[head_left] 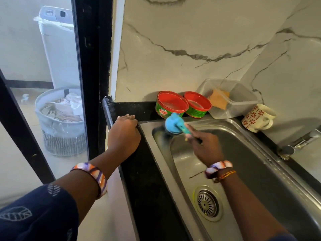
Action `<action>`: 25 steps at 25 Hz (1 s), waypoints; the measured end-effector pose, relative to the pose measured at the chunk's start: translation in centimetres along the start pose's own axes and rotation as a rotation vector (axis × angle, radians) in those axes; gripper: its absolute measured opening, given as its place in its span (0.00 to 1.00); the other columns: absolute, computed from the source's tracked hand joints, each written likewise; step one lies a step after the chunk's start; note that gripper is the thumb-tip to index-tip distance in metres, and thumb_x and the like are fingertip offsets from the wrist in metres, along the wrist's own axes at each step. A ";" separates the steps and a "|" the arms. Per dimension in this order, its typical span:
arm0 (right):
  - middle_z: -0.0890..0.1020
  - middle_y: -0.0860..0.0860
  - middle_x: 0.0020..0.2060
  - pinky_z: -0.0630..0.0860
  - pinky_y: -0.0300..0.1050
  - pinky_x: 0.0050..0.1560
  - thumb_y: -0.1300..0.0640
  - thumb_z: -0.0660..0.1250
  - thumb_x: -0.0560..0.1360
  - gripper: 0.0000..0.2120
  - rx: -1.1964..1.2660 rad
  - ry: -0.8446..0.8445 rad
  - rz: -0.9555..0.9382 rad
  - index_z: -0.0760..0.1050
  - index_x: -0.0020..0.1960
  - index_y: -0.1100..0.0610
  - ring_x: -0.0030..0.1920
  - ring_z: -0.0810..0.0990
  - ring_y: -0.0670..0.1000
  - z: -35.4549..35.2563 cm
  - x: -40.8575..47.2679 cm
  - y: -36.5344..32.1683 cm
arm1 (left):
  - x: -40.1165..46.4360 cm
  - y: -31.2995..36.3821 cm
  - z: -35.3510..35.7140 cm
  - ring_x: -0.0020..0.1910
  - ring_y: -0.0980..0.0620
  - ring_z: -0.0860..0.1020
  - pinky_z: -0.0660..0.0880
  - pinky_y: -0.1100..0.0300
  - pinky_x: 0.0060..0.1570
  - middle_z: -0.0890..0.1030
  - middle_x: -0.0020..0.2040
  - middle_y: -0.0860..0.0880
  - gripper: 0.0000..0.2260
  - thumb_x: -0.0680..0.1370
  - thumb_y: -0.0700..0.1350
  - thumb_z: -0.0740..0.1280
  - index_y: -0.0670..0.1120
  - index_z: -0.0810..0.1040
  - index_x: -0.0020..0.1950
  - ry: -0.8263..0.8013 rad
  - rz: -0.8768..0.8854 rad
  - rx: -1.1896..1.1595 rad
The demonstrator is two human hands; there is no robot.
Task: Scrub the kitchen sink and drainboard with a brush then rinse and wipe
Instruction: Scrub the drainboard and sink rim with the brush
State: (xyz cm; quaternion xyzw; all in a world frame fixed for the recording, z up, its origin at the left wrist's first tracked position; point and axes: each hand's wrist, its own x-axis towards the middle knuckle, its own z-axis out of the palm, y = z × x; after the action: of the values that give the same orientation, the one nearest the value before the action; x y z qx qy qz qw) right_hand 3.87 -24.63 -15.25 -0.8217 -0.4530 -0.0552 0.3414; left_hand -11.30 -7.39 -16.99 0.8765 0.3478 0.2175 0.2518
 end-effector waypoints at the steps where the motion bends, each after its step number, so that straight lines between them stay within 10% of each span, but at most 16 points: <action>1: 0.84 0.56 0.49 0.68 0.22 0.36 0.62 0.67 0.74 0.15 0.001 0.006 0.062 0.76 0.61 0.58 0.40 0.76 0.33 -1.0 0.4 1.4 | 0.1 -0.1 0.1 0.73 0.49 0.60 0.57 0.56 0.71 0.68 0.72 0.48 0.16 0.80 0.39 0.57 0.43 0.72 0.67 0.000 -0.003 -0.002; 6: 0.83 0.54 0.49 0.67 0.24 0.32 0.64 0.65 0.75 0.12 -0.026 0.079 0.179 0.79 0.58 0.60 0.34 0.79 0.43 -2.2 1.2 2.9 | 0.3 -0.2 0.3 0.74 0.50 0.60 0.56 0.56 0.72 0.68 0.72 0.48 0.16 0.80 0.39 0.57 0.43 0.72 0.68 -0.007 0.004 0.001; 14: 0.81 0.54 0.30 0.68 0.46 0.32 0.58 0.65 0.72 0.18 -0.054 0.005 -0.216 0.76 0.62 0.55 0.29 0.71 0.47 2.7 -1.6 -2.8 | 0.8 -0.7 0.8 0.72 0.49 0.63 0.61 0.53 0.71 0.70 0.70 0.48 0.16 0.79 0.39 0.58 0.43 0.73 0.66 0.010 0.008 0.013; 21: 0.82 0.50 0.38 0.68 0.23 0.32 0.62 0.64 0.76 0.15 0.127 0.139 0.397 0.74 0.63 0.57 0.28 0.74 0.32 -2.3 0.5 3.3 | 0.8 -0.9 1.0 0.72 0.49 0.64 0.61 0.54 0.70 0.71 0.70 0.47 0.16 0.79 0.38 0.58 0.42 0.74 0.66 0.023 0.019 0.004; 25: 0.77 0.45 0.28 0.64 0.32 0.26 0.60 0.63 0.77 0.11 0.372 -0.013 0.452 0.79 0.57 0.59 0.19 0.69 0.38 0.7 -1.0 -1.6 | 0.9 -1.1 1.0 0.73 0.45 0.62 0.60 0.49 0.71 0.71 0.70 0.47 0.16 0.79 0.38 0.59 0.43 0.74 0.65 0.013 0.002 0.002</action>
State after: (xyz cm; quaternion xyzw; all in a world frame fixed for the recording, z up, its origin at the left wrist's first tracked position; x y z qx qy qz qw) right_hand 1.90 -24.36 -15.41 -0.8254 -0.2627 0.1116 0.4872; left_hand -10.68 -6.37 -18.26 0.8757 0.3488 0.2232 0.2484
